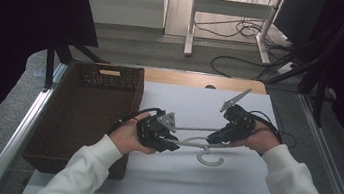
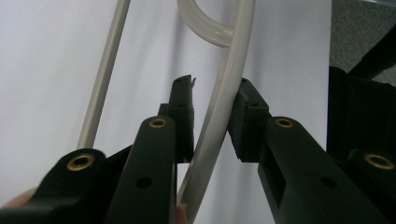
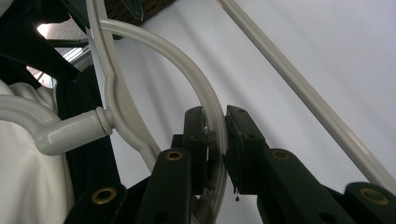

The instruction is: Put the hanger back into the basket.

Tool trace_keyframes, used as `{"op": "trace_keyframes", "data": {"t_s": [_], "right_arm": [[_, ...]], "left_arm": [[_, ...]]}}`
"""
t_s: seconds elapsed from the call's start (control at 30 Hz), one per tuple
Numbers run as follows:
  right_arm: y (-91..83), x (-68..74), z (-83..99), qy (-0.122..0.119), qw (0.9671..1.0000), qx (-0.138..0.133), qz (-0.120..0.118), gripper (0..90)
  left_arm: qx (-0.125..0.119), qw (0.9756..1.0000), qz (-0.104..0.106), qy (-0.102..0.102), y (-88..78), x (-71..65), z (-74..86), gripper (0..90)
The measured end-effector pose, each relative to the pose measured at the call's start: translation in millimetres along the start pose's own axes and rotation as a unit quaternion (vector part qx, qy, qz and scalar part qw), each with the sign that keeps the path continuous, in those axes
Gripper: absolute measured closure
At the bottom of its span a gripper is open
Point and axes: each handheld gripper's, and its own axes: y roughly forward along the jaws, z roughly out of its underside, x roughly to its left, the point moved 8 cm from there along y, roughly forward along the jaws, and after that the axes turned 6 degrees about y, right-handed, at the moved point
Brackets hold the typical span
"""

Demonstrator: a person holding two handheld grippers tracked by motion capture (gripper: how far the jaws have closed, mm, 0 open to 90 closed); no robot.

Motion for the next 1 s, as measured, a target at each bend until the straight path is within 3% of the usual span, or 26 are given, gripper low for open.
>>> {"op": "trace_keyframes", "data": {"t_s": [0.27,0.3,0.33,0.4,0.53,0.57,0.6,0.67,0.7,0.73,0.77,0.8,0.9,1.0], "right_arm": [[2.1,-0.9,1.3,-0.002,1.0000,0.006,0.002,77.3],[3.1,-1.6,1.8,-0.003,1.0000,0.008,0.003,76.8],[3.6,-1.4,2.0,-0.002,1.0000,0.009,0.001,76.7],[4.5,-1.7,1.8,-0.005,1.0000,0.007,0.000,76.1],[3.9,-2.9,-0.2,-0.003,1.0000,0.001,-0.001,75.3],[3.5,-4.1,-1.0,-0.005,1.0000,-0.002,0.002,76.5],[2.6,-4.9,-1.6,-0.004,1.0000,-0.005,0.007,75.4],[0.9,-5.3,-3.4,-0.005,0.9999,-0.013,0.008,71.7],[-1.7,-5.0,-5.6,-0.003,0.9996,-0.026,0.013,68.3],[-8.4,-7.8,-10.2,-0.005,0.9981,-0.051,0.034,59.8],[-8.4,-7.8,-10.2,-0.005,0.9981,-0.051,0.034,59.8],[-19.6,-12.2,-16.8,-0.002,0.9934,-0.091,0.069,51.3],[-44.6,-13.6,-25.0,0.004,0.9819,-0.159,0.102,46.8],[-70.7,-8.0,-25.9,-0.003,0.9687,-0.211,0.131,43.7]], "left_arm": [[0.003,0.9996,0.028,-0.005,6.0,-4.6,1.5,75.5],[0.001,0.9991,0.041,-0.009,7.5,-5.9,1.9,76.6],[0.001,0.9991,0.041,-0.009,7.5,-5.9,1.9,76.8],[-0.002,0.9972,0.073,-0.018,10.1,-10.9,2.0,78.2],[-0.002,0.9954,0.093,-0.019,10.6,-14.7,0.5,80.0],[-0.011,0.9937,0.107,-0.032,11.7,-17.1,-1.7,81.2],[-0.014,0.9933,0.106,-0.045,12.7,-16.8,-2.5,81.6],[-0.008,0.9935,0.104,-0.047,14.0,-14.8,-1.1,81.8],[-0.009,0.9928,0.109,-0.049,15.9,-14.8,-0.3,81.8],[-0.022,0.9908,0.116,-0.067,17.4,-15.4,-2.2,81.8],[-0.022,0.9908,0.116,-0.067,17.4,-15.4,-2.2,81.8],[-0.018,0.9910,0.117,-0.063,15.5,-13.2,-1.9,81.8],[-0.035,0.9886,0.116,-0.089,13.4,-12.3,-5.3,81.8],[-0.038,0.9884,0.111,-0.097,9.8,-8.5,-5.0,81.8]]}}
